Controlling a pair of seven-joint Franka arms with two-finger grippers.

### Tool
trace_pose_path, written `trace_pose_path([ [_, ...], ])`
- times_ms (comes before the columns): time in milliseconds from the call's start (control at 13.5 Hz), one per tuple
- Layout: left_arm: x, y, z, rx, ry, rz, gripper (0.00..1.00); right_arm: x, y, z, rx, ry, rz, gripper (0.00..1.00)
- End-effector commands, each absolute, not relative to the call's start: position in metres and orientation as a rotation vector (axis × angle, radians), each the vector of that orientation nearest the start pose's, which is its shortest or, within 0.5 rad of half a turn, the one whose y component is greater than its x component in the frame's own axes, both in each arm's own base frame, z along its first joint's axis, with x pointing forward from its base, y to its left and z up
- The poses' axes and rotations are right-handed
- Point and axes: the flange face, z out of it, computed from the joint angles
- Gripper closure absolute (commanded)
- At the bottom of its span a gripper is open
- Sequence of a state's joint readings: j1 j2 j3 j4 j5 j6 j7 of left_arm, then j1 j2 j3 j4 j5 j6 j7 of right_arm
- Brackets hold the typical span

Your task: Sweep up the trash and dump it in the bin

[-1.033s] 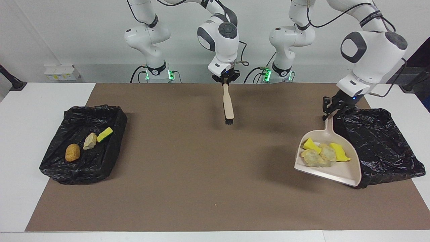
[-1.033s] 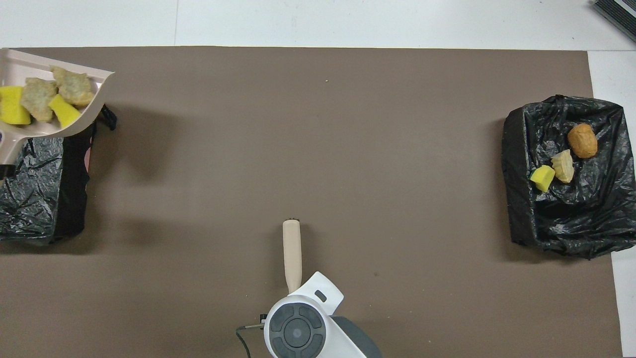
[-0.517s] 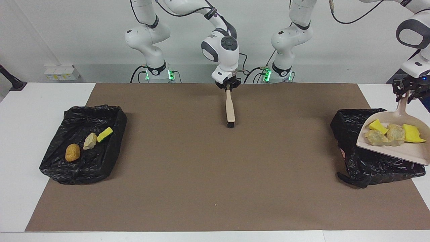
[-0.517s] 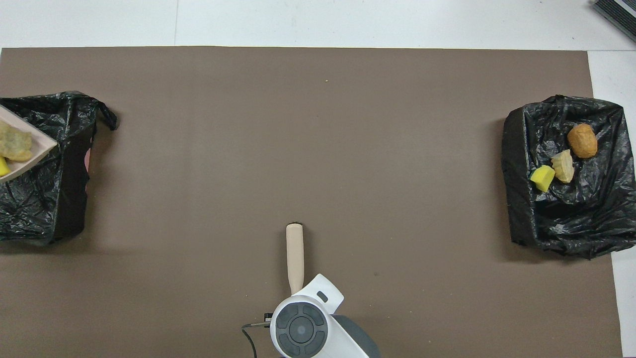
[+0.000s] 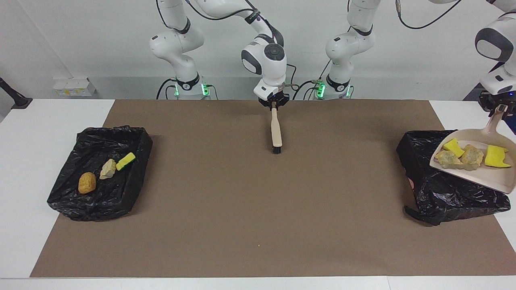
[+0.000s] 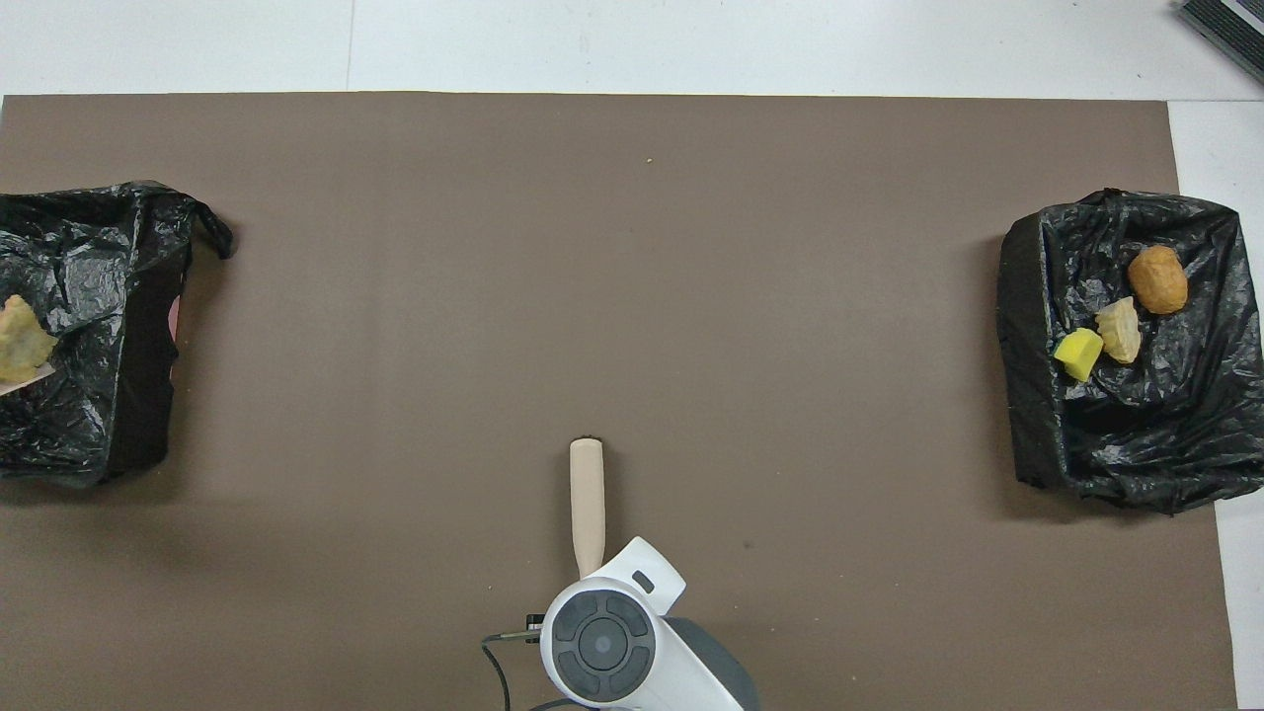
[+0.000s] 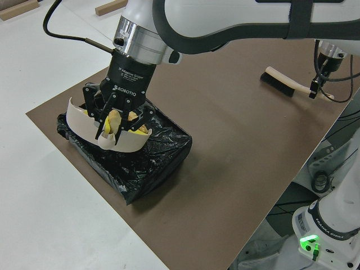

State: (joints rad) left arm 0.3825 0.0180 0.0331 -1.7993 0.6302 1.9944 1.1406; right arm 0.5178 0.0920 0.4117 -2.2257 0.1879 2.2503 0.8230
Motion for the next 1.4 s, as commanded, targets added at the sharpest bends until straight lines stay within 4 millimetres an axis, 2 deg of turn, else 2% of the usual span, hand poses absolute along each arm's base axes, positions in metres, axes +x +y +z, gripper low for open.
trace_pose_path([
  [0,0.536,0.26,0.566,-2.113,1.22,0.497,1.0,0.322,0.429,0.332,-3.035,0.054,0.282,0.56],
  [295,0.557,0.217,0.572,-1.882,1.279,0.607,1.0,0.34,0.419,0.355,-3.019,0.096,0.235,0.55],
  [369,0.562,0.202,0.575,-1.837,1.273,0.625,1.0,0.345,0.413,0.364,-3.014,0.113,0.213,0.56],
  [517,0.564,0.194,0.579,-1.786,1.262,0.678,1.0,0.36,0.391,0.384,-3.015,0.158,0.187,0.56],
  [590,0.566,0.186,0.582,-1.756,1.258,0.688,1.0,0.367,0.378,0.395,-3.02,0.14,0.176,0.56],
  [738,0.578,0.173,0.592,-1.706,1.223,0.761,1.0,0.394,0.33,0.422,-3.034,0.162,0.16,0.56],
  [886,0.6,0.14,0.613,-1.702,1.168,0.807,1.0,0.416,0.29,0.444,-3.048,0.156,0.185,0.52],
  [959,0.606,0.123,0.62,-1.716,1.155,0.808,1.0,0.428,0.275,0.453,-3.044,0.176,0.193,0.48],
  [1033,0.606,0.114,0.627,-1.739,1.148,0.795,1.0,0.442,0.258,0.467,-3.043,0.187,0.183,0.38],
  [1107,0.606,0.107,0.624,-1.774,1.166,0.77,1.0,0.452,0.242,0.478,-3.041,0.218,0.193,0.22],
  [1181,0.607,0.093,0.621,-1.829,1.188,0.711,1.0,0.465,0.22,0.494,-3.029,0.285,0.193,0.0],
  [1329,0.607,0.064,0.609,-2.024,1.128,0.551,1.0,0.481,0.191,0.513,-3.017,0.372,0.171,0.0],
])
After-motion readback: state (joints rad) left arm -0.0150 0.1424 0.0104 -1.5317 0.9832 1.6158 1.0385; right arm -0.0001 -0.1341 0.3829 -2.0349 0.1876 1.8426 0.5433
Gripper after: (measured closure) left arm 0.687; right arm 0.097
